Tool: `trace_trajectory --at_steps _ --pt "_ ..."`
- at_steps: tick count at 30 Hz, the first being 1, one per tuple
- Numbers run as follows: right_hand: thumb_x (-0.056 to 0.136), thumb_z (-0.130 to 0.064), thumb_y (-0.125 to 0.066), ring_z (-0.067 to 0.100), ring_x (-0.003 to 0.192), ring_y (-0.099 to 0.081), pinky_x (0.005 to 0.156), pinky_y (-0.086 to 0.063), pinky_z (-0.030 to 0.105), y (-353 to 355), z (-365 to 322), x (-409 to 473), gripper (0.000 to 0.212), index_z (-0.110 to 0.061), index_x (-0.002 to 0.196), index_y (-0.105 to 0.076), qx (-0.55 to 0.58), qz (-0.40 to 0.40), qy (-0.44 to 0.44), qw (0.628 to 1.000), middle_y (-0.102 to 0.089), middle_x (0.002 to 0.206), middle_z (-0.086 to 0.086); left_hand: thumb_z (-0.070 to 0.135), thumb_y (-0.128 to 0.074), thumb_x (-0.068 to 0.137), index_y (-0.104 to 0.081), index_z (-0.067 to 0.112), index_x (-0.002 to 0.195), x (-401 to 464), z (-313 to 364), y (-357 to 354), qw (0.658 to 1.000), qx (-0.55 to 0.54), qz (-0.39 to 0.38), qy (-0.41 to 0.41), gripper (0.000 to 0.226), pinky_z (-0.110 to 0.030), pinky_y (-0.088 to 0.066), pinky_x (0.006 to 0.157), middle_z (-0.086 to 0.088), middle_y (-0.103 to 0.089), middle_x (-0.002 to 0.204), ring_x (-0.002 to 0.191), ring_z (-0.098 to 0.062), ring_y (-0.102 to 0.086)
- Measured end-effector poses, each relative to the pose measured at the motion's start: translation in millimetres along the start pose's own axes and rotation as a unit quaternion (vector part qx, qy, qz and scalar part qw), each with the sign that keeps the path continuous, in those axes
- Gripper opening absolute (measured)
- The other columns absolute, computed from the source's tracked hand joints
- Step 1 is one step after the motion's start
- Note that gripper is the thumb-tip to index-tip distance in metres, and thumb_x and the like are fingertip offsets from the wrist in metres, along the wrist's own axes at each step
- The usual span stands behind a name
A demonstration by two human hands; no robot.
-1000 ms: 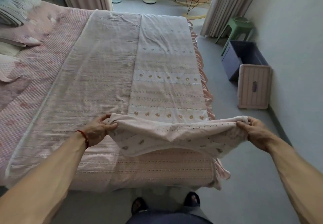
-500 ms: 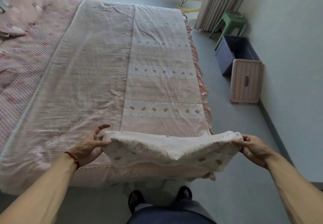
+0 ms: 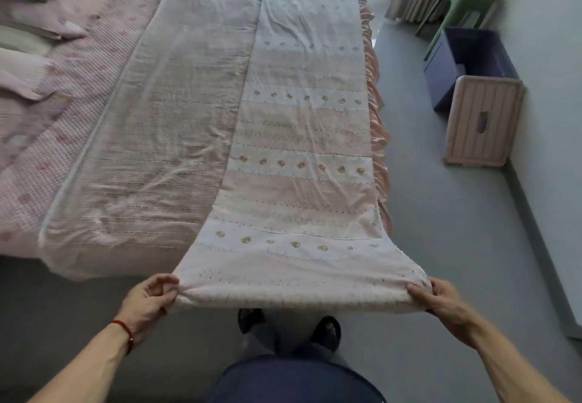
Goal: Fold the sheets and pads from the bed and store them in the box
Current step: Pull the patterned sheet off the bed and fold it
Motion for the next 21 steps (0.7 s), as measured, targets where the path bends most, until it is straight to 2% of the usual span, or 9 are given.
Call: trace_trajectory --at_steps 2,5,7,9,13,14,17,19,21 --pt "0.088 -0.029 -0.08 0.021 0.094 -0.068 0.09 -0.054 0.041 0 33 -17 0.035 -0.004 0.112 -0.076 -0.012 -0.024 -0.043 0.999 -0.075 0.114 0.018 -0.016 -0.062 0.088 -0.065 -0.001 0.096 -17 -31 0 0.999 0.029 0.021 0.019 0.017 -0.013 -0.044 0.048 -0.009 -0.07 0.083 0.064 -0.008 -0.061" --pt "0.066 -0.048 -0.086 0.019 0.091 -0.065 0.084 -0.049 0.036 -3 75 -31 0.063 -0.002 0.109 -0.076 -0.009 -0.023 -0.083 0.996 -0.077 0.11 0.015 -0.011 -0.067 0.088 -0.066 -0.004 0.094 -32 -58 -2 0.996 0.066 0.051 0.022 0.01 -0.012 -0.039 0.045 -0.01 -0.068 0.08 0.063 -0.01 -0.056" --pt "0.079 -0.034 -0.085 0.02 0.089 -0.066 0.082 -0.05 0.035 -10 87 -36 0.046 0.0 0.108 -0.075 0.004 0.005 -0.095 0.995 -0.075 0.112 0.019 -0.01 -0.069 0.087 -0.068 0.0 0.09 -31 -66 2 0.995 0.084 0.058 0.016 0.01 -0.014 -0.043 0.05 -0.008 -0.07 0.077 0.068 -0.013 -0.059" --pt "0.089 -0.016 -0.079 0.021 0.087 -0.067 0.082 -0.052 0.037 -12 93 -38 0.026 0.001 0.107 -0.075 0.015 0.026 -0.093 0.995 -0.076 0.109 0.02 -0.01 -0.071 0.086 -0.07 0.002 0.089 -29 -67 6 0.992 0.115 0.046 0.012 0.012 -0.019 -0.048 0.058 -0.014 -0.073 0.087 0.079 -0.02 -0.061" --pt "0.072 -0.044 -0.091 0.019 0.079 -0.058 0.078 -0.045 0.039 -6 98 -36 0.052 -0.001 0.097 -0.078 0.012 0.038 -0.093 0.995 -0.073 0.085 0.01 -0.006 -0.072 0.087 -0.072 0.007 0.09 -24 -64 14 0.987 0.157 0.023 -0.004 0.013 -0.016 -0.052 0.057 -0.021 -0.073 0.097 0.079 -0.02 -0.062" --pt "0.073 -0.042 -0.091 0.018 0.077 -0.057 0.078 -0.045 0.037 -7 93 -35 0.047 -0.002 0.091 -0.077 0.017 0.042 -0.096 0.994 -0.07 0.081 0.011 -0.004 -0.072 0.088 -0.073 0.008 0.091 -23 -60 14 0.988 0.151 0.021 -0.006 0.013 -0.019 -0.054 0.061 -0.019 -0.073 0.098 0.082 -0.02 -0.063" --pt "0.085 -0.016 -0.08 0.006 0.061 -0.054 0.071 -0.043 0.027 -11 70 -30 0.019 -0.005 0.074 -0.069 0.038 0.055 -0.069 0.995 -0.062 0.068 -0.001 0.001 -0.072 0.089 -0.075 0.012 0.098 -16 -42 13 0.993 0.119 0.011 -0.002 0.014 -0.031 -0.052 0.075 -0.012 -0.075 0.102 0.09 -0.022 -0.065" --pt "0.088 -0.009 -0.077 0.002 0.057 -0.054 0.071 -0.043 0.024 -10 61 -21 0.018 -0.005 0.074 -0.067 0.041 0.062 -0.048 0.996 -0.061 0.064 -0.007 0.001 -0.07 0.09 -0.075 0.011 0.1 -10 -23 8 0.996 0.084 0.0 0.002 0.015 -0.031 -0.048 0.074 -0.012 -0.072 0.103 0.089 -0.022 -0.061" --pt "0.087 -0.011 -0.078 0.005 0.059 -0.053 0.073 -0.042 0.025 -10 46 -12 0.02 -0.002 0.073 -0.066 0.045 0.077 -0.038 0.995 -0.059 0.065 -0.006 -0.002 -0.067 0.091 -0.075 0.008 0.102 -2 0 3 0.999 0.04 -0.013 0.006 0.016 -0.028 -0.054 0.074 -0.015 -0.072 0.105 0.091 -0.023 -0.061"
Point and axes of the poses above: each hand's wrist, its own x-axis towards the middle knuckle, its own y-axis out of the back of the hand, z = x × y, the point moved 1 cm from there along x, towards the middle knuckle
